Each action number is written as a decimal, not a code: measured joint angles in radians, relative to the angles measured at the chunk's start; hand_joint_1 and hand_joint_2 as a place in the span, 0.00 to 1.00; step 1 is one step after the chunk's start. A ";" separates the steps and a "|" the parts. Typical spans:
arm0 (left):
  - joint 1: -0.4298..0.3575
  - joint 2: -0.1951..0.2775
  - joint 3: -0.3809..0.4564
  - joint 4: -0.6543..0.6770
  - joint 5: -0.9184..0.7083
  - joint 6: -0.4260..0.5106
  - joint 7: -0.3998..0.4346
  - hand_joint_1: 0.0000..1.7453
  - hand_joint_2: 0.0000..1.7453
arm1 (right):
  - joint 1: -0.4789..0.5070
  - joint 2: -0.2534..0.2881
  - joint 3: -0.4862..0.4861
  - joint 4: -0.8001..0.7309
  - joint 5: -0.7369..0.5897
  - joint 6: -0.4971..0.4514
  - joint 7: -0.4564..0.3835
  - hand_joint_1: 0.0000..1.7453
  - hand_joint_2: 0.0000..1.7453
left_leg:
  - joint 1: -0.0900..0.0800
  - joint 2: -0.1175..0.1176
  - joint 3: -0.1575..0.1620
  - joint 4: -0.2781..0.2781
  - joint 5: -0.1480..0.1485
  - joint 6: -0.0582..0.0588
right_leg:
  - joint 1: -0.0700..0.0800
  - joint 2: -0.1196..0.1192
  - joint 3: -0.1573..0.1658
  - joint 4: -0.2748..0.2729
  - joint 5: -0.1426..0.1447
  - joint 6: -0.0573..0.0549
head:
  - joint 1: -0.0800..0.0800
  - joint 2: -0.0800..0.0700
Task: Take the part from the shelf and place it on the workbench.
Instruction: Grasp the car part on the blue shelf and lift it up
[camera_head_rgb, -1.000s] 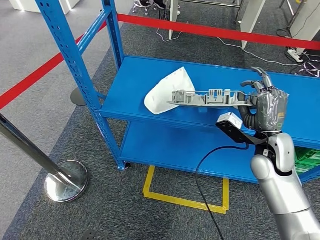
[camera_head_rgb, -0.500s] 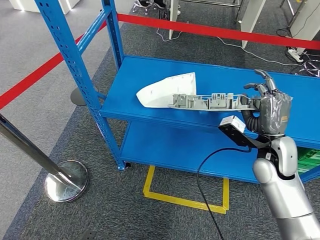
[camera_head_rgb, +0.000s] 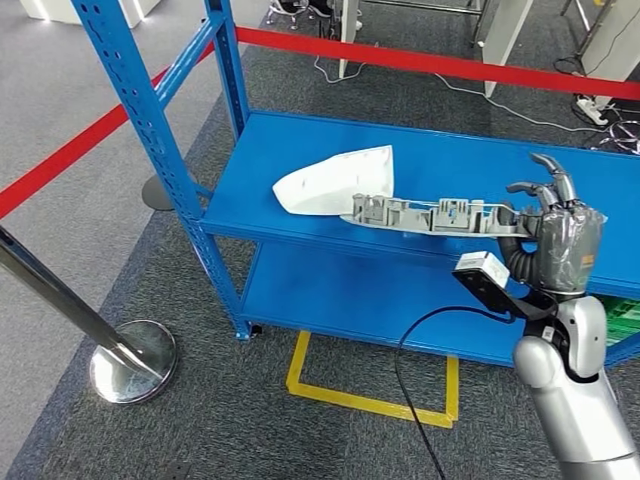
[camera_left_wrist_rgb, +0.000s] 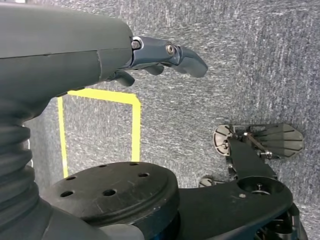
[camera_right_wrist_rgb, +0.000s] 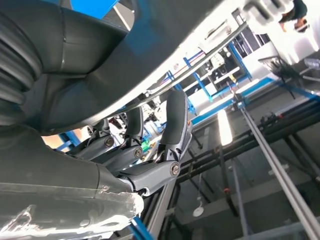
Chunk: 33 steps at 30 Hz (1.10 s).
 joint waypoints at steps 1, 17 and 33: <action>0.000 0.000 0.000 0.000 0.000 0.000 0.001 0.00 1.00 | 0.017 0.000 -0.009 -0.013 -0.008 -0.009 -0.007 1.00 1.00 | 0.000 0.000 0.000 0.000 0.000 0.000 | 0.000 0.000 0.000 0.000 0.000 0.000 | 0.000 0.000; -0.001 0.007 0.022 0.000 0.021 0.005 0.004 0.00 1.00 | 0.073 0.001 -0.070 -0.059 -0.039 -0.010 -0.067 1.00 1.00 | -0.011 0.000 0.002 0.006 -0.012 0.014 | -0.011 0.001 0.012 -0.002 -0.004 0.013 | -0.001 0.000; -0.003 0.007 0.022 0.000 0.019 0.003 0.016 0.00 1.00 | 0.063 0.002 -0.070 -0.043 -0.039 -0.005 -0.066 1.00 1.00 | -0.001 -0.004 -0.004 0.009 0.021 -0.013 | -0.019 0.018 0.020 0.042 -0.025 0.011 | 0.007 0.000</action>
